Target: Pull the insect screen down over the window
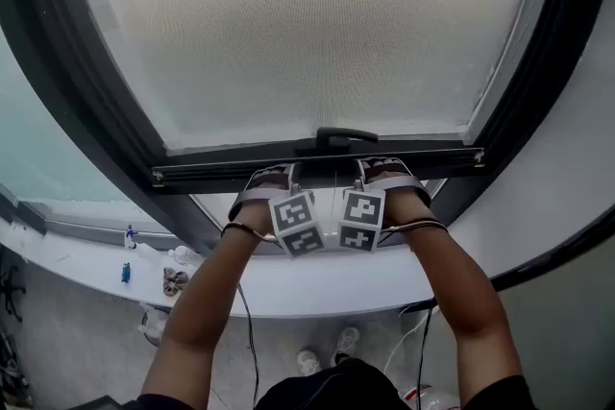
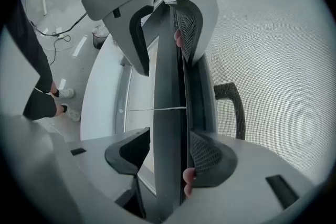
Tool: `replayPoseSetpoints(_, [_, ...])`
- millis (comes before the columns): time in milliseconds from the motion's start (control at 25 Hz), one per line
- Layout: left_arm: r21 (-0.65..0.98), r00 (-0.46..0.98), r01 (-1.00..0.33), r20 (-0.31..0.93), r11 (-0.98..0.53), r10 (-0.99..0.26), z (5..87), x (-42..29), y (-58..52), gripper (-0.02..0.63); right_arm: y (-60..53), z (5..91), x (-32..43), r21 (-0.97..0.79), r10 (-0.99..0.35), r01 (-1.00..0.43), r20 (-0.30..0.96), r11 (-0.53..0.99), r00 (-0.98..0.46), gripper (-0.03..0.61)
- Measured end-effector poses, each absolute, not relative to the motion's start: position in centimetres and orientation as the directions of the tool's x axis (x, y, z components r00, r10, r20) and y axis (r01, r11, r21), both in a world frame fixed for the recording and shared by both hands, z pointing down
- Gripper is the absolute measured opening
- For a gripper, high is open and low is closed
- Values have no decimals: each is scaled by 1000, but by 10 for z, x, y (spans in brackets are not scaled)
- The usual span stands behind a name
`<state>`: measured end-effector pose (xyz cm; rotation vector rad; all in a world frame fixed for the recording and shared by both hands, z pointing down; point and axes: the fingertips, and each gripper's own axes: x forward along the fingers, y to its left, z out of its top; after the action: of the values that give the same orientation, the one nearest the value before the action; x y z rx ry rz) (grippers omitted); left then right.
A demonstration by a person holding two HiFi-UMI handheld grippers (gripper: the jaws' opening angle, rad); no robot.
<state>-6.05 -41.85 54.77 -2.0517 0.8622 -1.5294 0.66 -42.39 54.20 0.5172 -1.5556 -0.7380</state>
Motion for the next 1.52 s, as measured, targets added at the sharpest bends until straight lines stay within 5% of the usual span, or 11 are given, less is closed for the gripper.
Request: replayPoseSetpoints(1520, [-665,226,-258,663,-701,-713,551,-60,-419,247,-424,548,7,712,-707,109,702,694,-83,218])
